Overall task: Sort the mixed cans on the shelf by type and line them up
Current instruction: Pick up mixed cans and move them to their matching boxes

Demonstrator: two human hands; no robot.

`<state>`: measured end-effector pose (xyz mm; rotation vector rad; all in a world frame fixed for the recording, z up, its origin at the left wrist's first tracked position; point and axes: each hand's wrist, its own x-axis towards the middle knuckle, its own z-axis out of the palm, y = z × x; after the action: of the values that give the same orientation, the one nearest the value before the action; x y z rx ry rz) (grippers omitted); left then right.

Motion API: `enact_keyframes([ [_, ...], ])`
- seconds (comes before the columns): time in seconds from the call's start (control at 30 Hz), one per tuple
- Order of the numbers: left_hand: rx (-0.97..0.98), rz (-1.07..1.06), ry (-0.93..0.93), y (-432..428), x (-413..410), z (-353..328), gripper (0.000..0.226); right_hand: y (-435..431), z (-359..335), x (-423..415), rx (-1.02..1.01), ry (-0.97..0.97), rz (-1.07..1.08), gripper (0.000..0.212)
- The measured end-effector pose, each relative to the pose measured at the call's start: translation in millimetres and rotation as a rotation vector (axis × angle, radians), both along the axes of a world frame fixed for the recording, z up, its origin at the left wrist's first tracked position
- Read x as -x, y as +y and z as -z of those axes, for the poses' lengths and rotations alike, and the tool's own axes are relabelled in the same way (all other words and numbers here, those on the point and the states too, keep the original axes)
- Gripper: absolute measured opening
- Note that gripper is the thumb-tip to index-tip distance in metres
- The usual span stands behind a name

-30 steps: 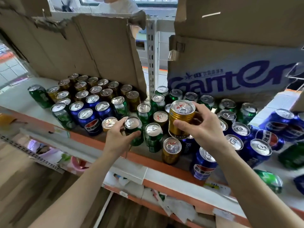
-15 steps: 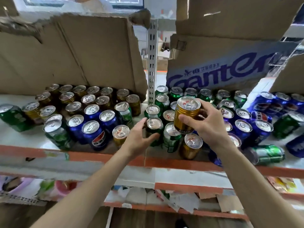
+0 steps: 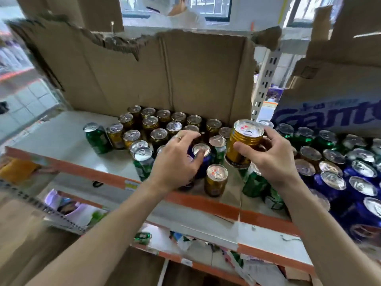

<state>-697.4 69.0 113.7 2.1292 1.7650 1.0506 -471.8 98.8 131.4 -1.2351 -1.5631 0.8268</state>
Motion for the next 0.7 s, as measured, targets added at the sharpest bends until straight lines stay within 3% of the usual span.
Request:
enact_keyframes([
  [0.23, 0.039, -0.223, 0.152, 11, 82, -8, 0.046, 44, -1, 75, -0.029, 0.015, -0.13, 0.05],
  [0.5, 0.112, -0.387, 0.176, 30, 149, -10, 0.039, 90, -1, 127, -0.088, -0.049, -0.142, 0.056],
  [0.7, 0.086, -0.317, 0.125, 63, 166, -4, 0.043, 115, 0, 126, -0.093, -0.148, 0.01, 0.062],
])
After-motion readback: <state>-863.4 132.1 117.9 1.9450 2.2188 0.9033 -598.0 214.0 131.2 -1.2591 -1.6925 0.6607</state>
